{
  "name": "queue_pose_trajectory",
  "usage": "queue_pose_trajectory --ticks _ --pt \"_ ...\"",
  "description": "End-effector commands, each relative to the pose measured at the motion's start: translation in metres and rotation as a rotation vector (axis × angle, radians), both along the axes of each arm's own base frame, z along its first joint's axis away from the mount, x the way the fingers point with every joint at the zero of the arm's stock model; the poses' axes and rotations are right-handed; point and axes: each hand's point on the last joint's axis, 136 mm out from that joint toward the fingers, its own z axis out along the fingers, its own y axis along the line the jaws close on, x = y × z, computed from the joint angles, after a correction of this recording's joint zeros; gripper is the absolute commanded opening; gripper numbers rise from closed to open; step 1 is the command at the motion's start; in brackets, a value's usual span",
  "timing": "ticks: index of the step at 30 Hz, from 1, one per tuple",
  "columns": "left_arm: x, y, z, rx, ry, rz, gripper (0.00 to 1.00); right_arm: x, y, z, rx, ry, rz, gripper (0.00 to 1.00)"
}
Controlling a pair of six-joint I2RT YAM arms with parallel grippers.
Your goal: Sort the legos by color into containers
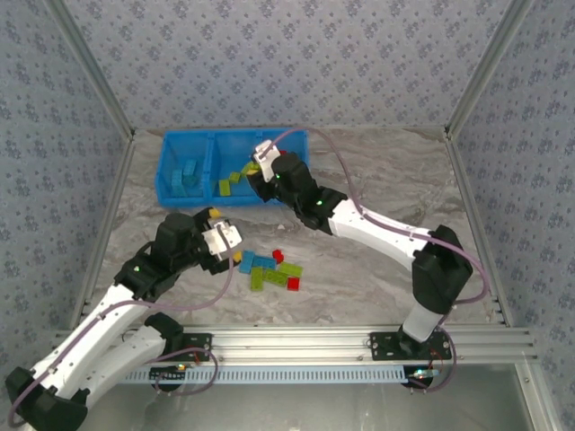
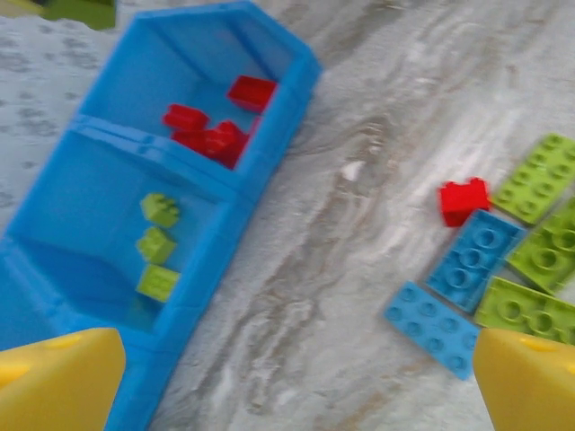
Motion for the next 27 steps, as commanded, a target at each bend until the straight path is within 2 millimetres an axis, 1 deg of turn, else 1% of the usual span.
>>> queue_pose_trajectory --ticks 1,3,6,10,12,13,14,15,17,20,24,27 --pt "0.023 0.025 0.027 -0.026 -0.141 0.189 0.98 0.033 0.028 0.004 -0.024 -0.134 0.015 0.33" --pt "0.025 0.034 0.035 -0.027 -0.188 0.235 0.98 0.048 0.046 -0.007 -0.062 -0.124 0.03 0.32" --pt "0.025 0.041 0.042 -0.037 -0.242 0.263 0.98 0.067 0.065 -0.027 -0.11 -0.114 0.031 0.32" --pt "0.028 0.047 0.043 -0.02 -0.264 0.295 0.97 0.09 0.08 -0.058 -0.172 -0.095 0.037 0.32" --pt "0.029 0.045 0.039 -0.003 -0.251 0.29 0.97 0.099 0.086 -0.07 -0.197 -0.06 0.044 0.36" --pt "0.03 0.045 0.038 0.0 -0.243 0.289 0.97 0.103 0.086 -0.074 -0.208 -0.043 0.04 0.42" --pt "0.03 0.043 0.036 -0.002 -0.235 0.286 0.97 0.104 0.086 -0.074 -0.215 -0.03 0.037 0.46" --pt "0.03 0.041 0.033 0.0 -0.223 0.273 0.97 0.106 0.086 -0.073 -0.216 -0.021 0.029 0.47" --pt "0.028 0.035 0.024 0.018 -0.19 0.239 0.97 0.106 0.084 -0.068 -0.209 -0.018 0.029 0.48" --pt "0.031 0.033 0.019 0.026 -0.158 0.241 0.97 0.105 0.08 -0.057 -0.201 -0.019 0.029 0.48" --pt "0.033 0.033 0.016 0.021 -0.14 0.256 0.97 0.095 0.07 -0.033 -0.177 -0.027 0.029 0.47" --pt "0.036 0.036 0.018 0.001 -0.137 0.291 0.97 0.083 0.052 -0.007 -0.129 -0.026 0.014 0.47"
